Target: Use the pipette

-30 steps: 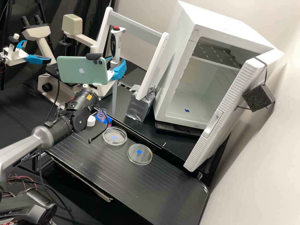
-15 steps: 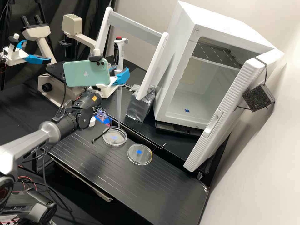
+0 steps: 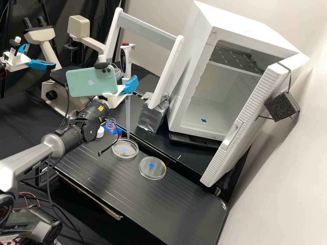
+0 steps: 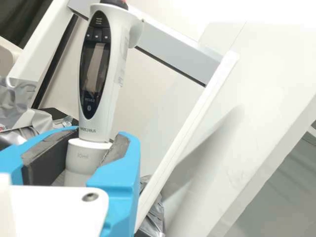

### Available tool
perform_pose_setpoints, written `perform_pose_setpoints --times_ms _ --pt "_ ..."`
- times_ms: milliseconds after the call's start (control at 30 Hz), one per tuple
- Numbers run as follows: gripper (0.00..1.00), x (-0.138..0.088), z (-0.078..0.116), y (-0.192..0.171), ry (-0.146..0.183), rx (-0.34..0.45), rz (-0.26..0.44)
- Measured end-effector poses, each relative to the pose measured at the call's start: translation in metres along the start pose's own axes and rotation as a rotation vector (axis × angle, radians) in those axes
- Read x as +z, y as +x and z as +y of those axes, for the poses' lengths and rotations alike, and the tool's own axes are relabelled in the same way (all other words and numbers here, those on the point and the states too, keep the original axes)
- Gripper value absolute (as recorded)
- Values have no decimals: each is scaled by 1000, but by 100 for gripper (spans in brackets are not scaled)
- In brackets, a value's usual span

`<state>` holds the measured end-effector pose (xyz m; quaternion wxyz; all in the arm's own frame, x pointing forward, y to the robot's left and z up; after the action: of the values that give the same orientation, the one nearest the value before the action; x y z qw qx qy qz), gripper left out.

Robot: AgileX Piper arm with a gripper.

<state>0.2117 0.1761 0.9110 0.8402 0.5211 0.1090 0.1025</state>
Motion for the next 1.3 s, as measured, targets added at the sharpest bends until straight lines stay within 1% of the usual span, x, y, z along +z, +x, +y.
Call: perform_pose_setpoints --times_ms 500,567,667,700,767,833,933,1000,1067,1200,1300 --pt "0 0 0 0 2 -4 4" --pt "0 0 -2 1 7 -13 7" --pt "0 0 0 5 30 -20 12" --pt "0 0 3 7 32 -19 15" --pt "0 1 10 13 78 -13 19" --pt "0 0 19 18 112 2 26" --pt "0 -2 30 27 144 17 37" --pt "0 -5 43 34 172 39 52" --pt "0 -7 51 39 174 48 66" --pt "0 -15 72 52 155 84 92" --pt "0 -23 82 65 158 88 84"
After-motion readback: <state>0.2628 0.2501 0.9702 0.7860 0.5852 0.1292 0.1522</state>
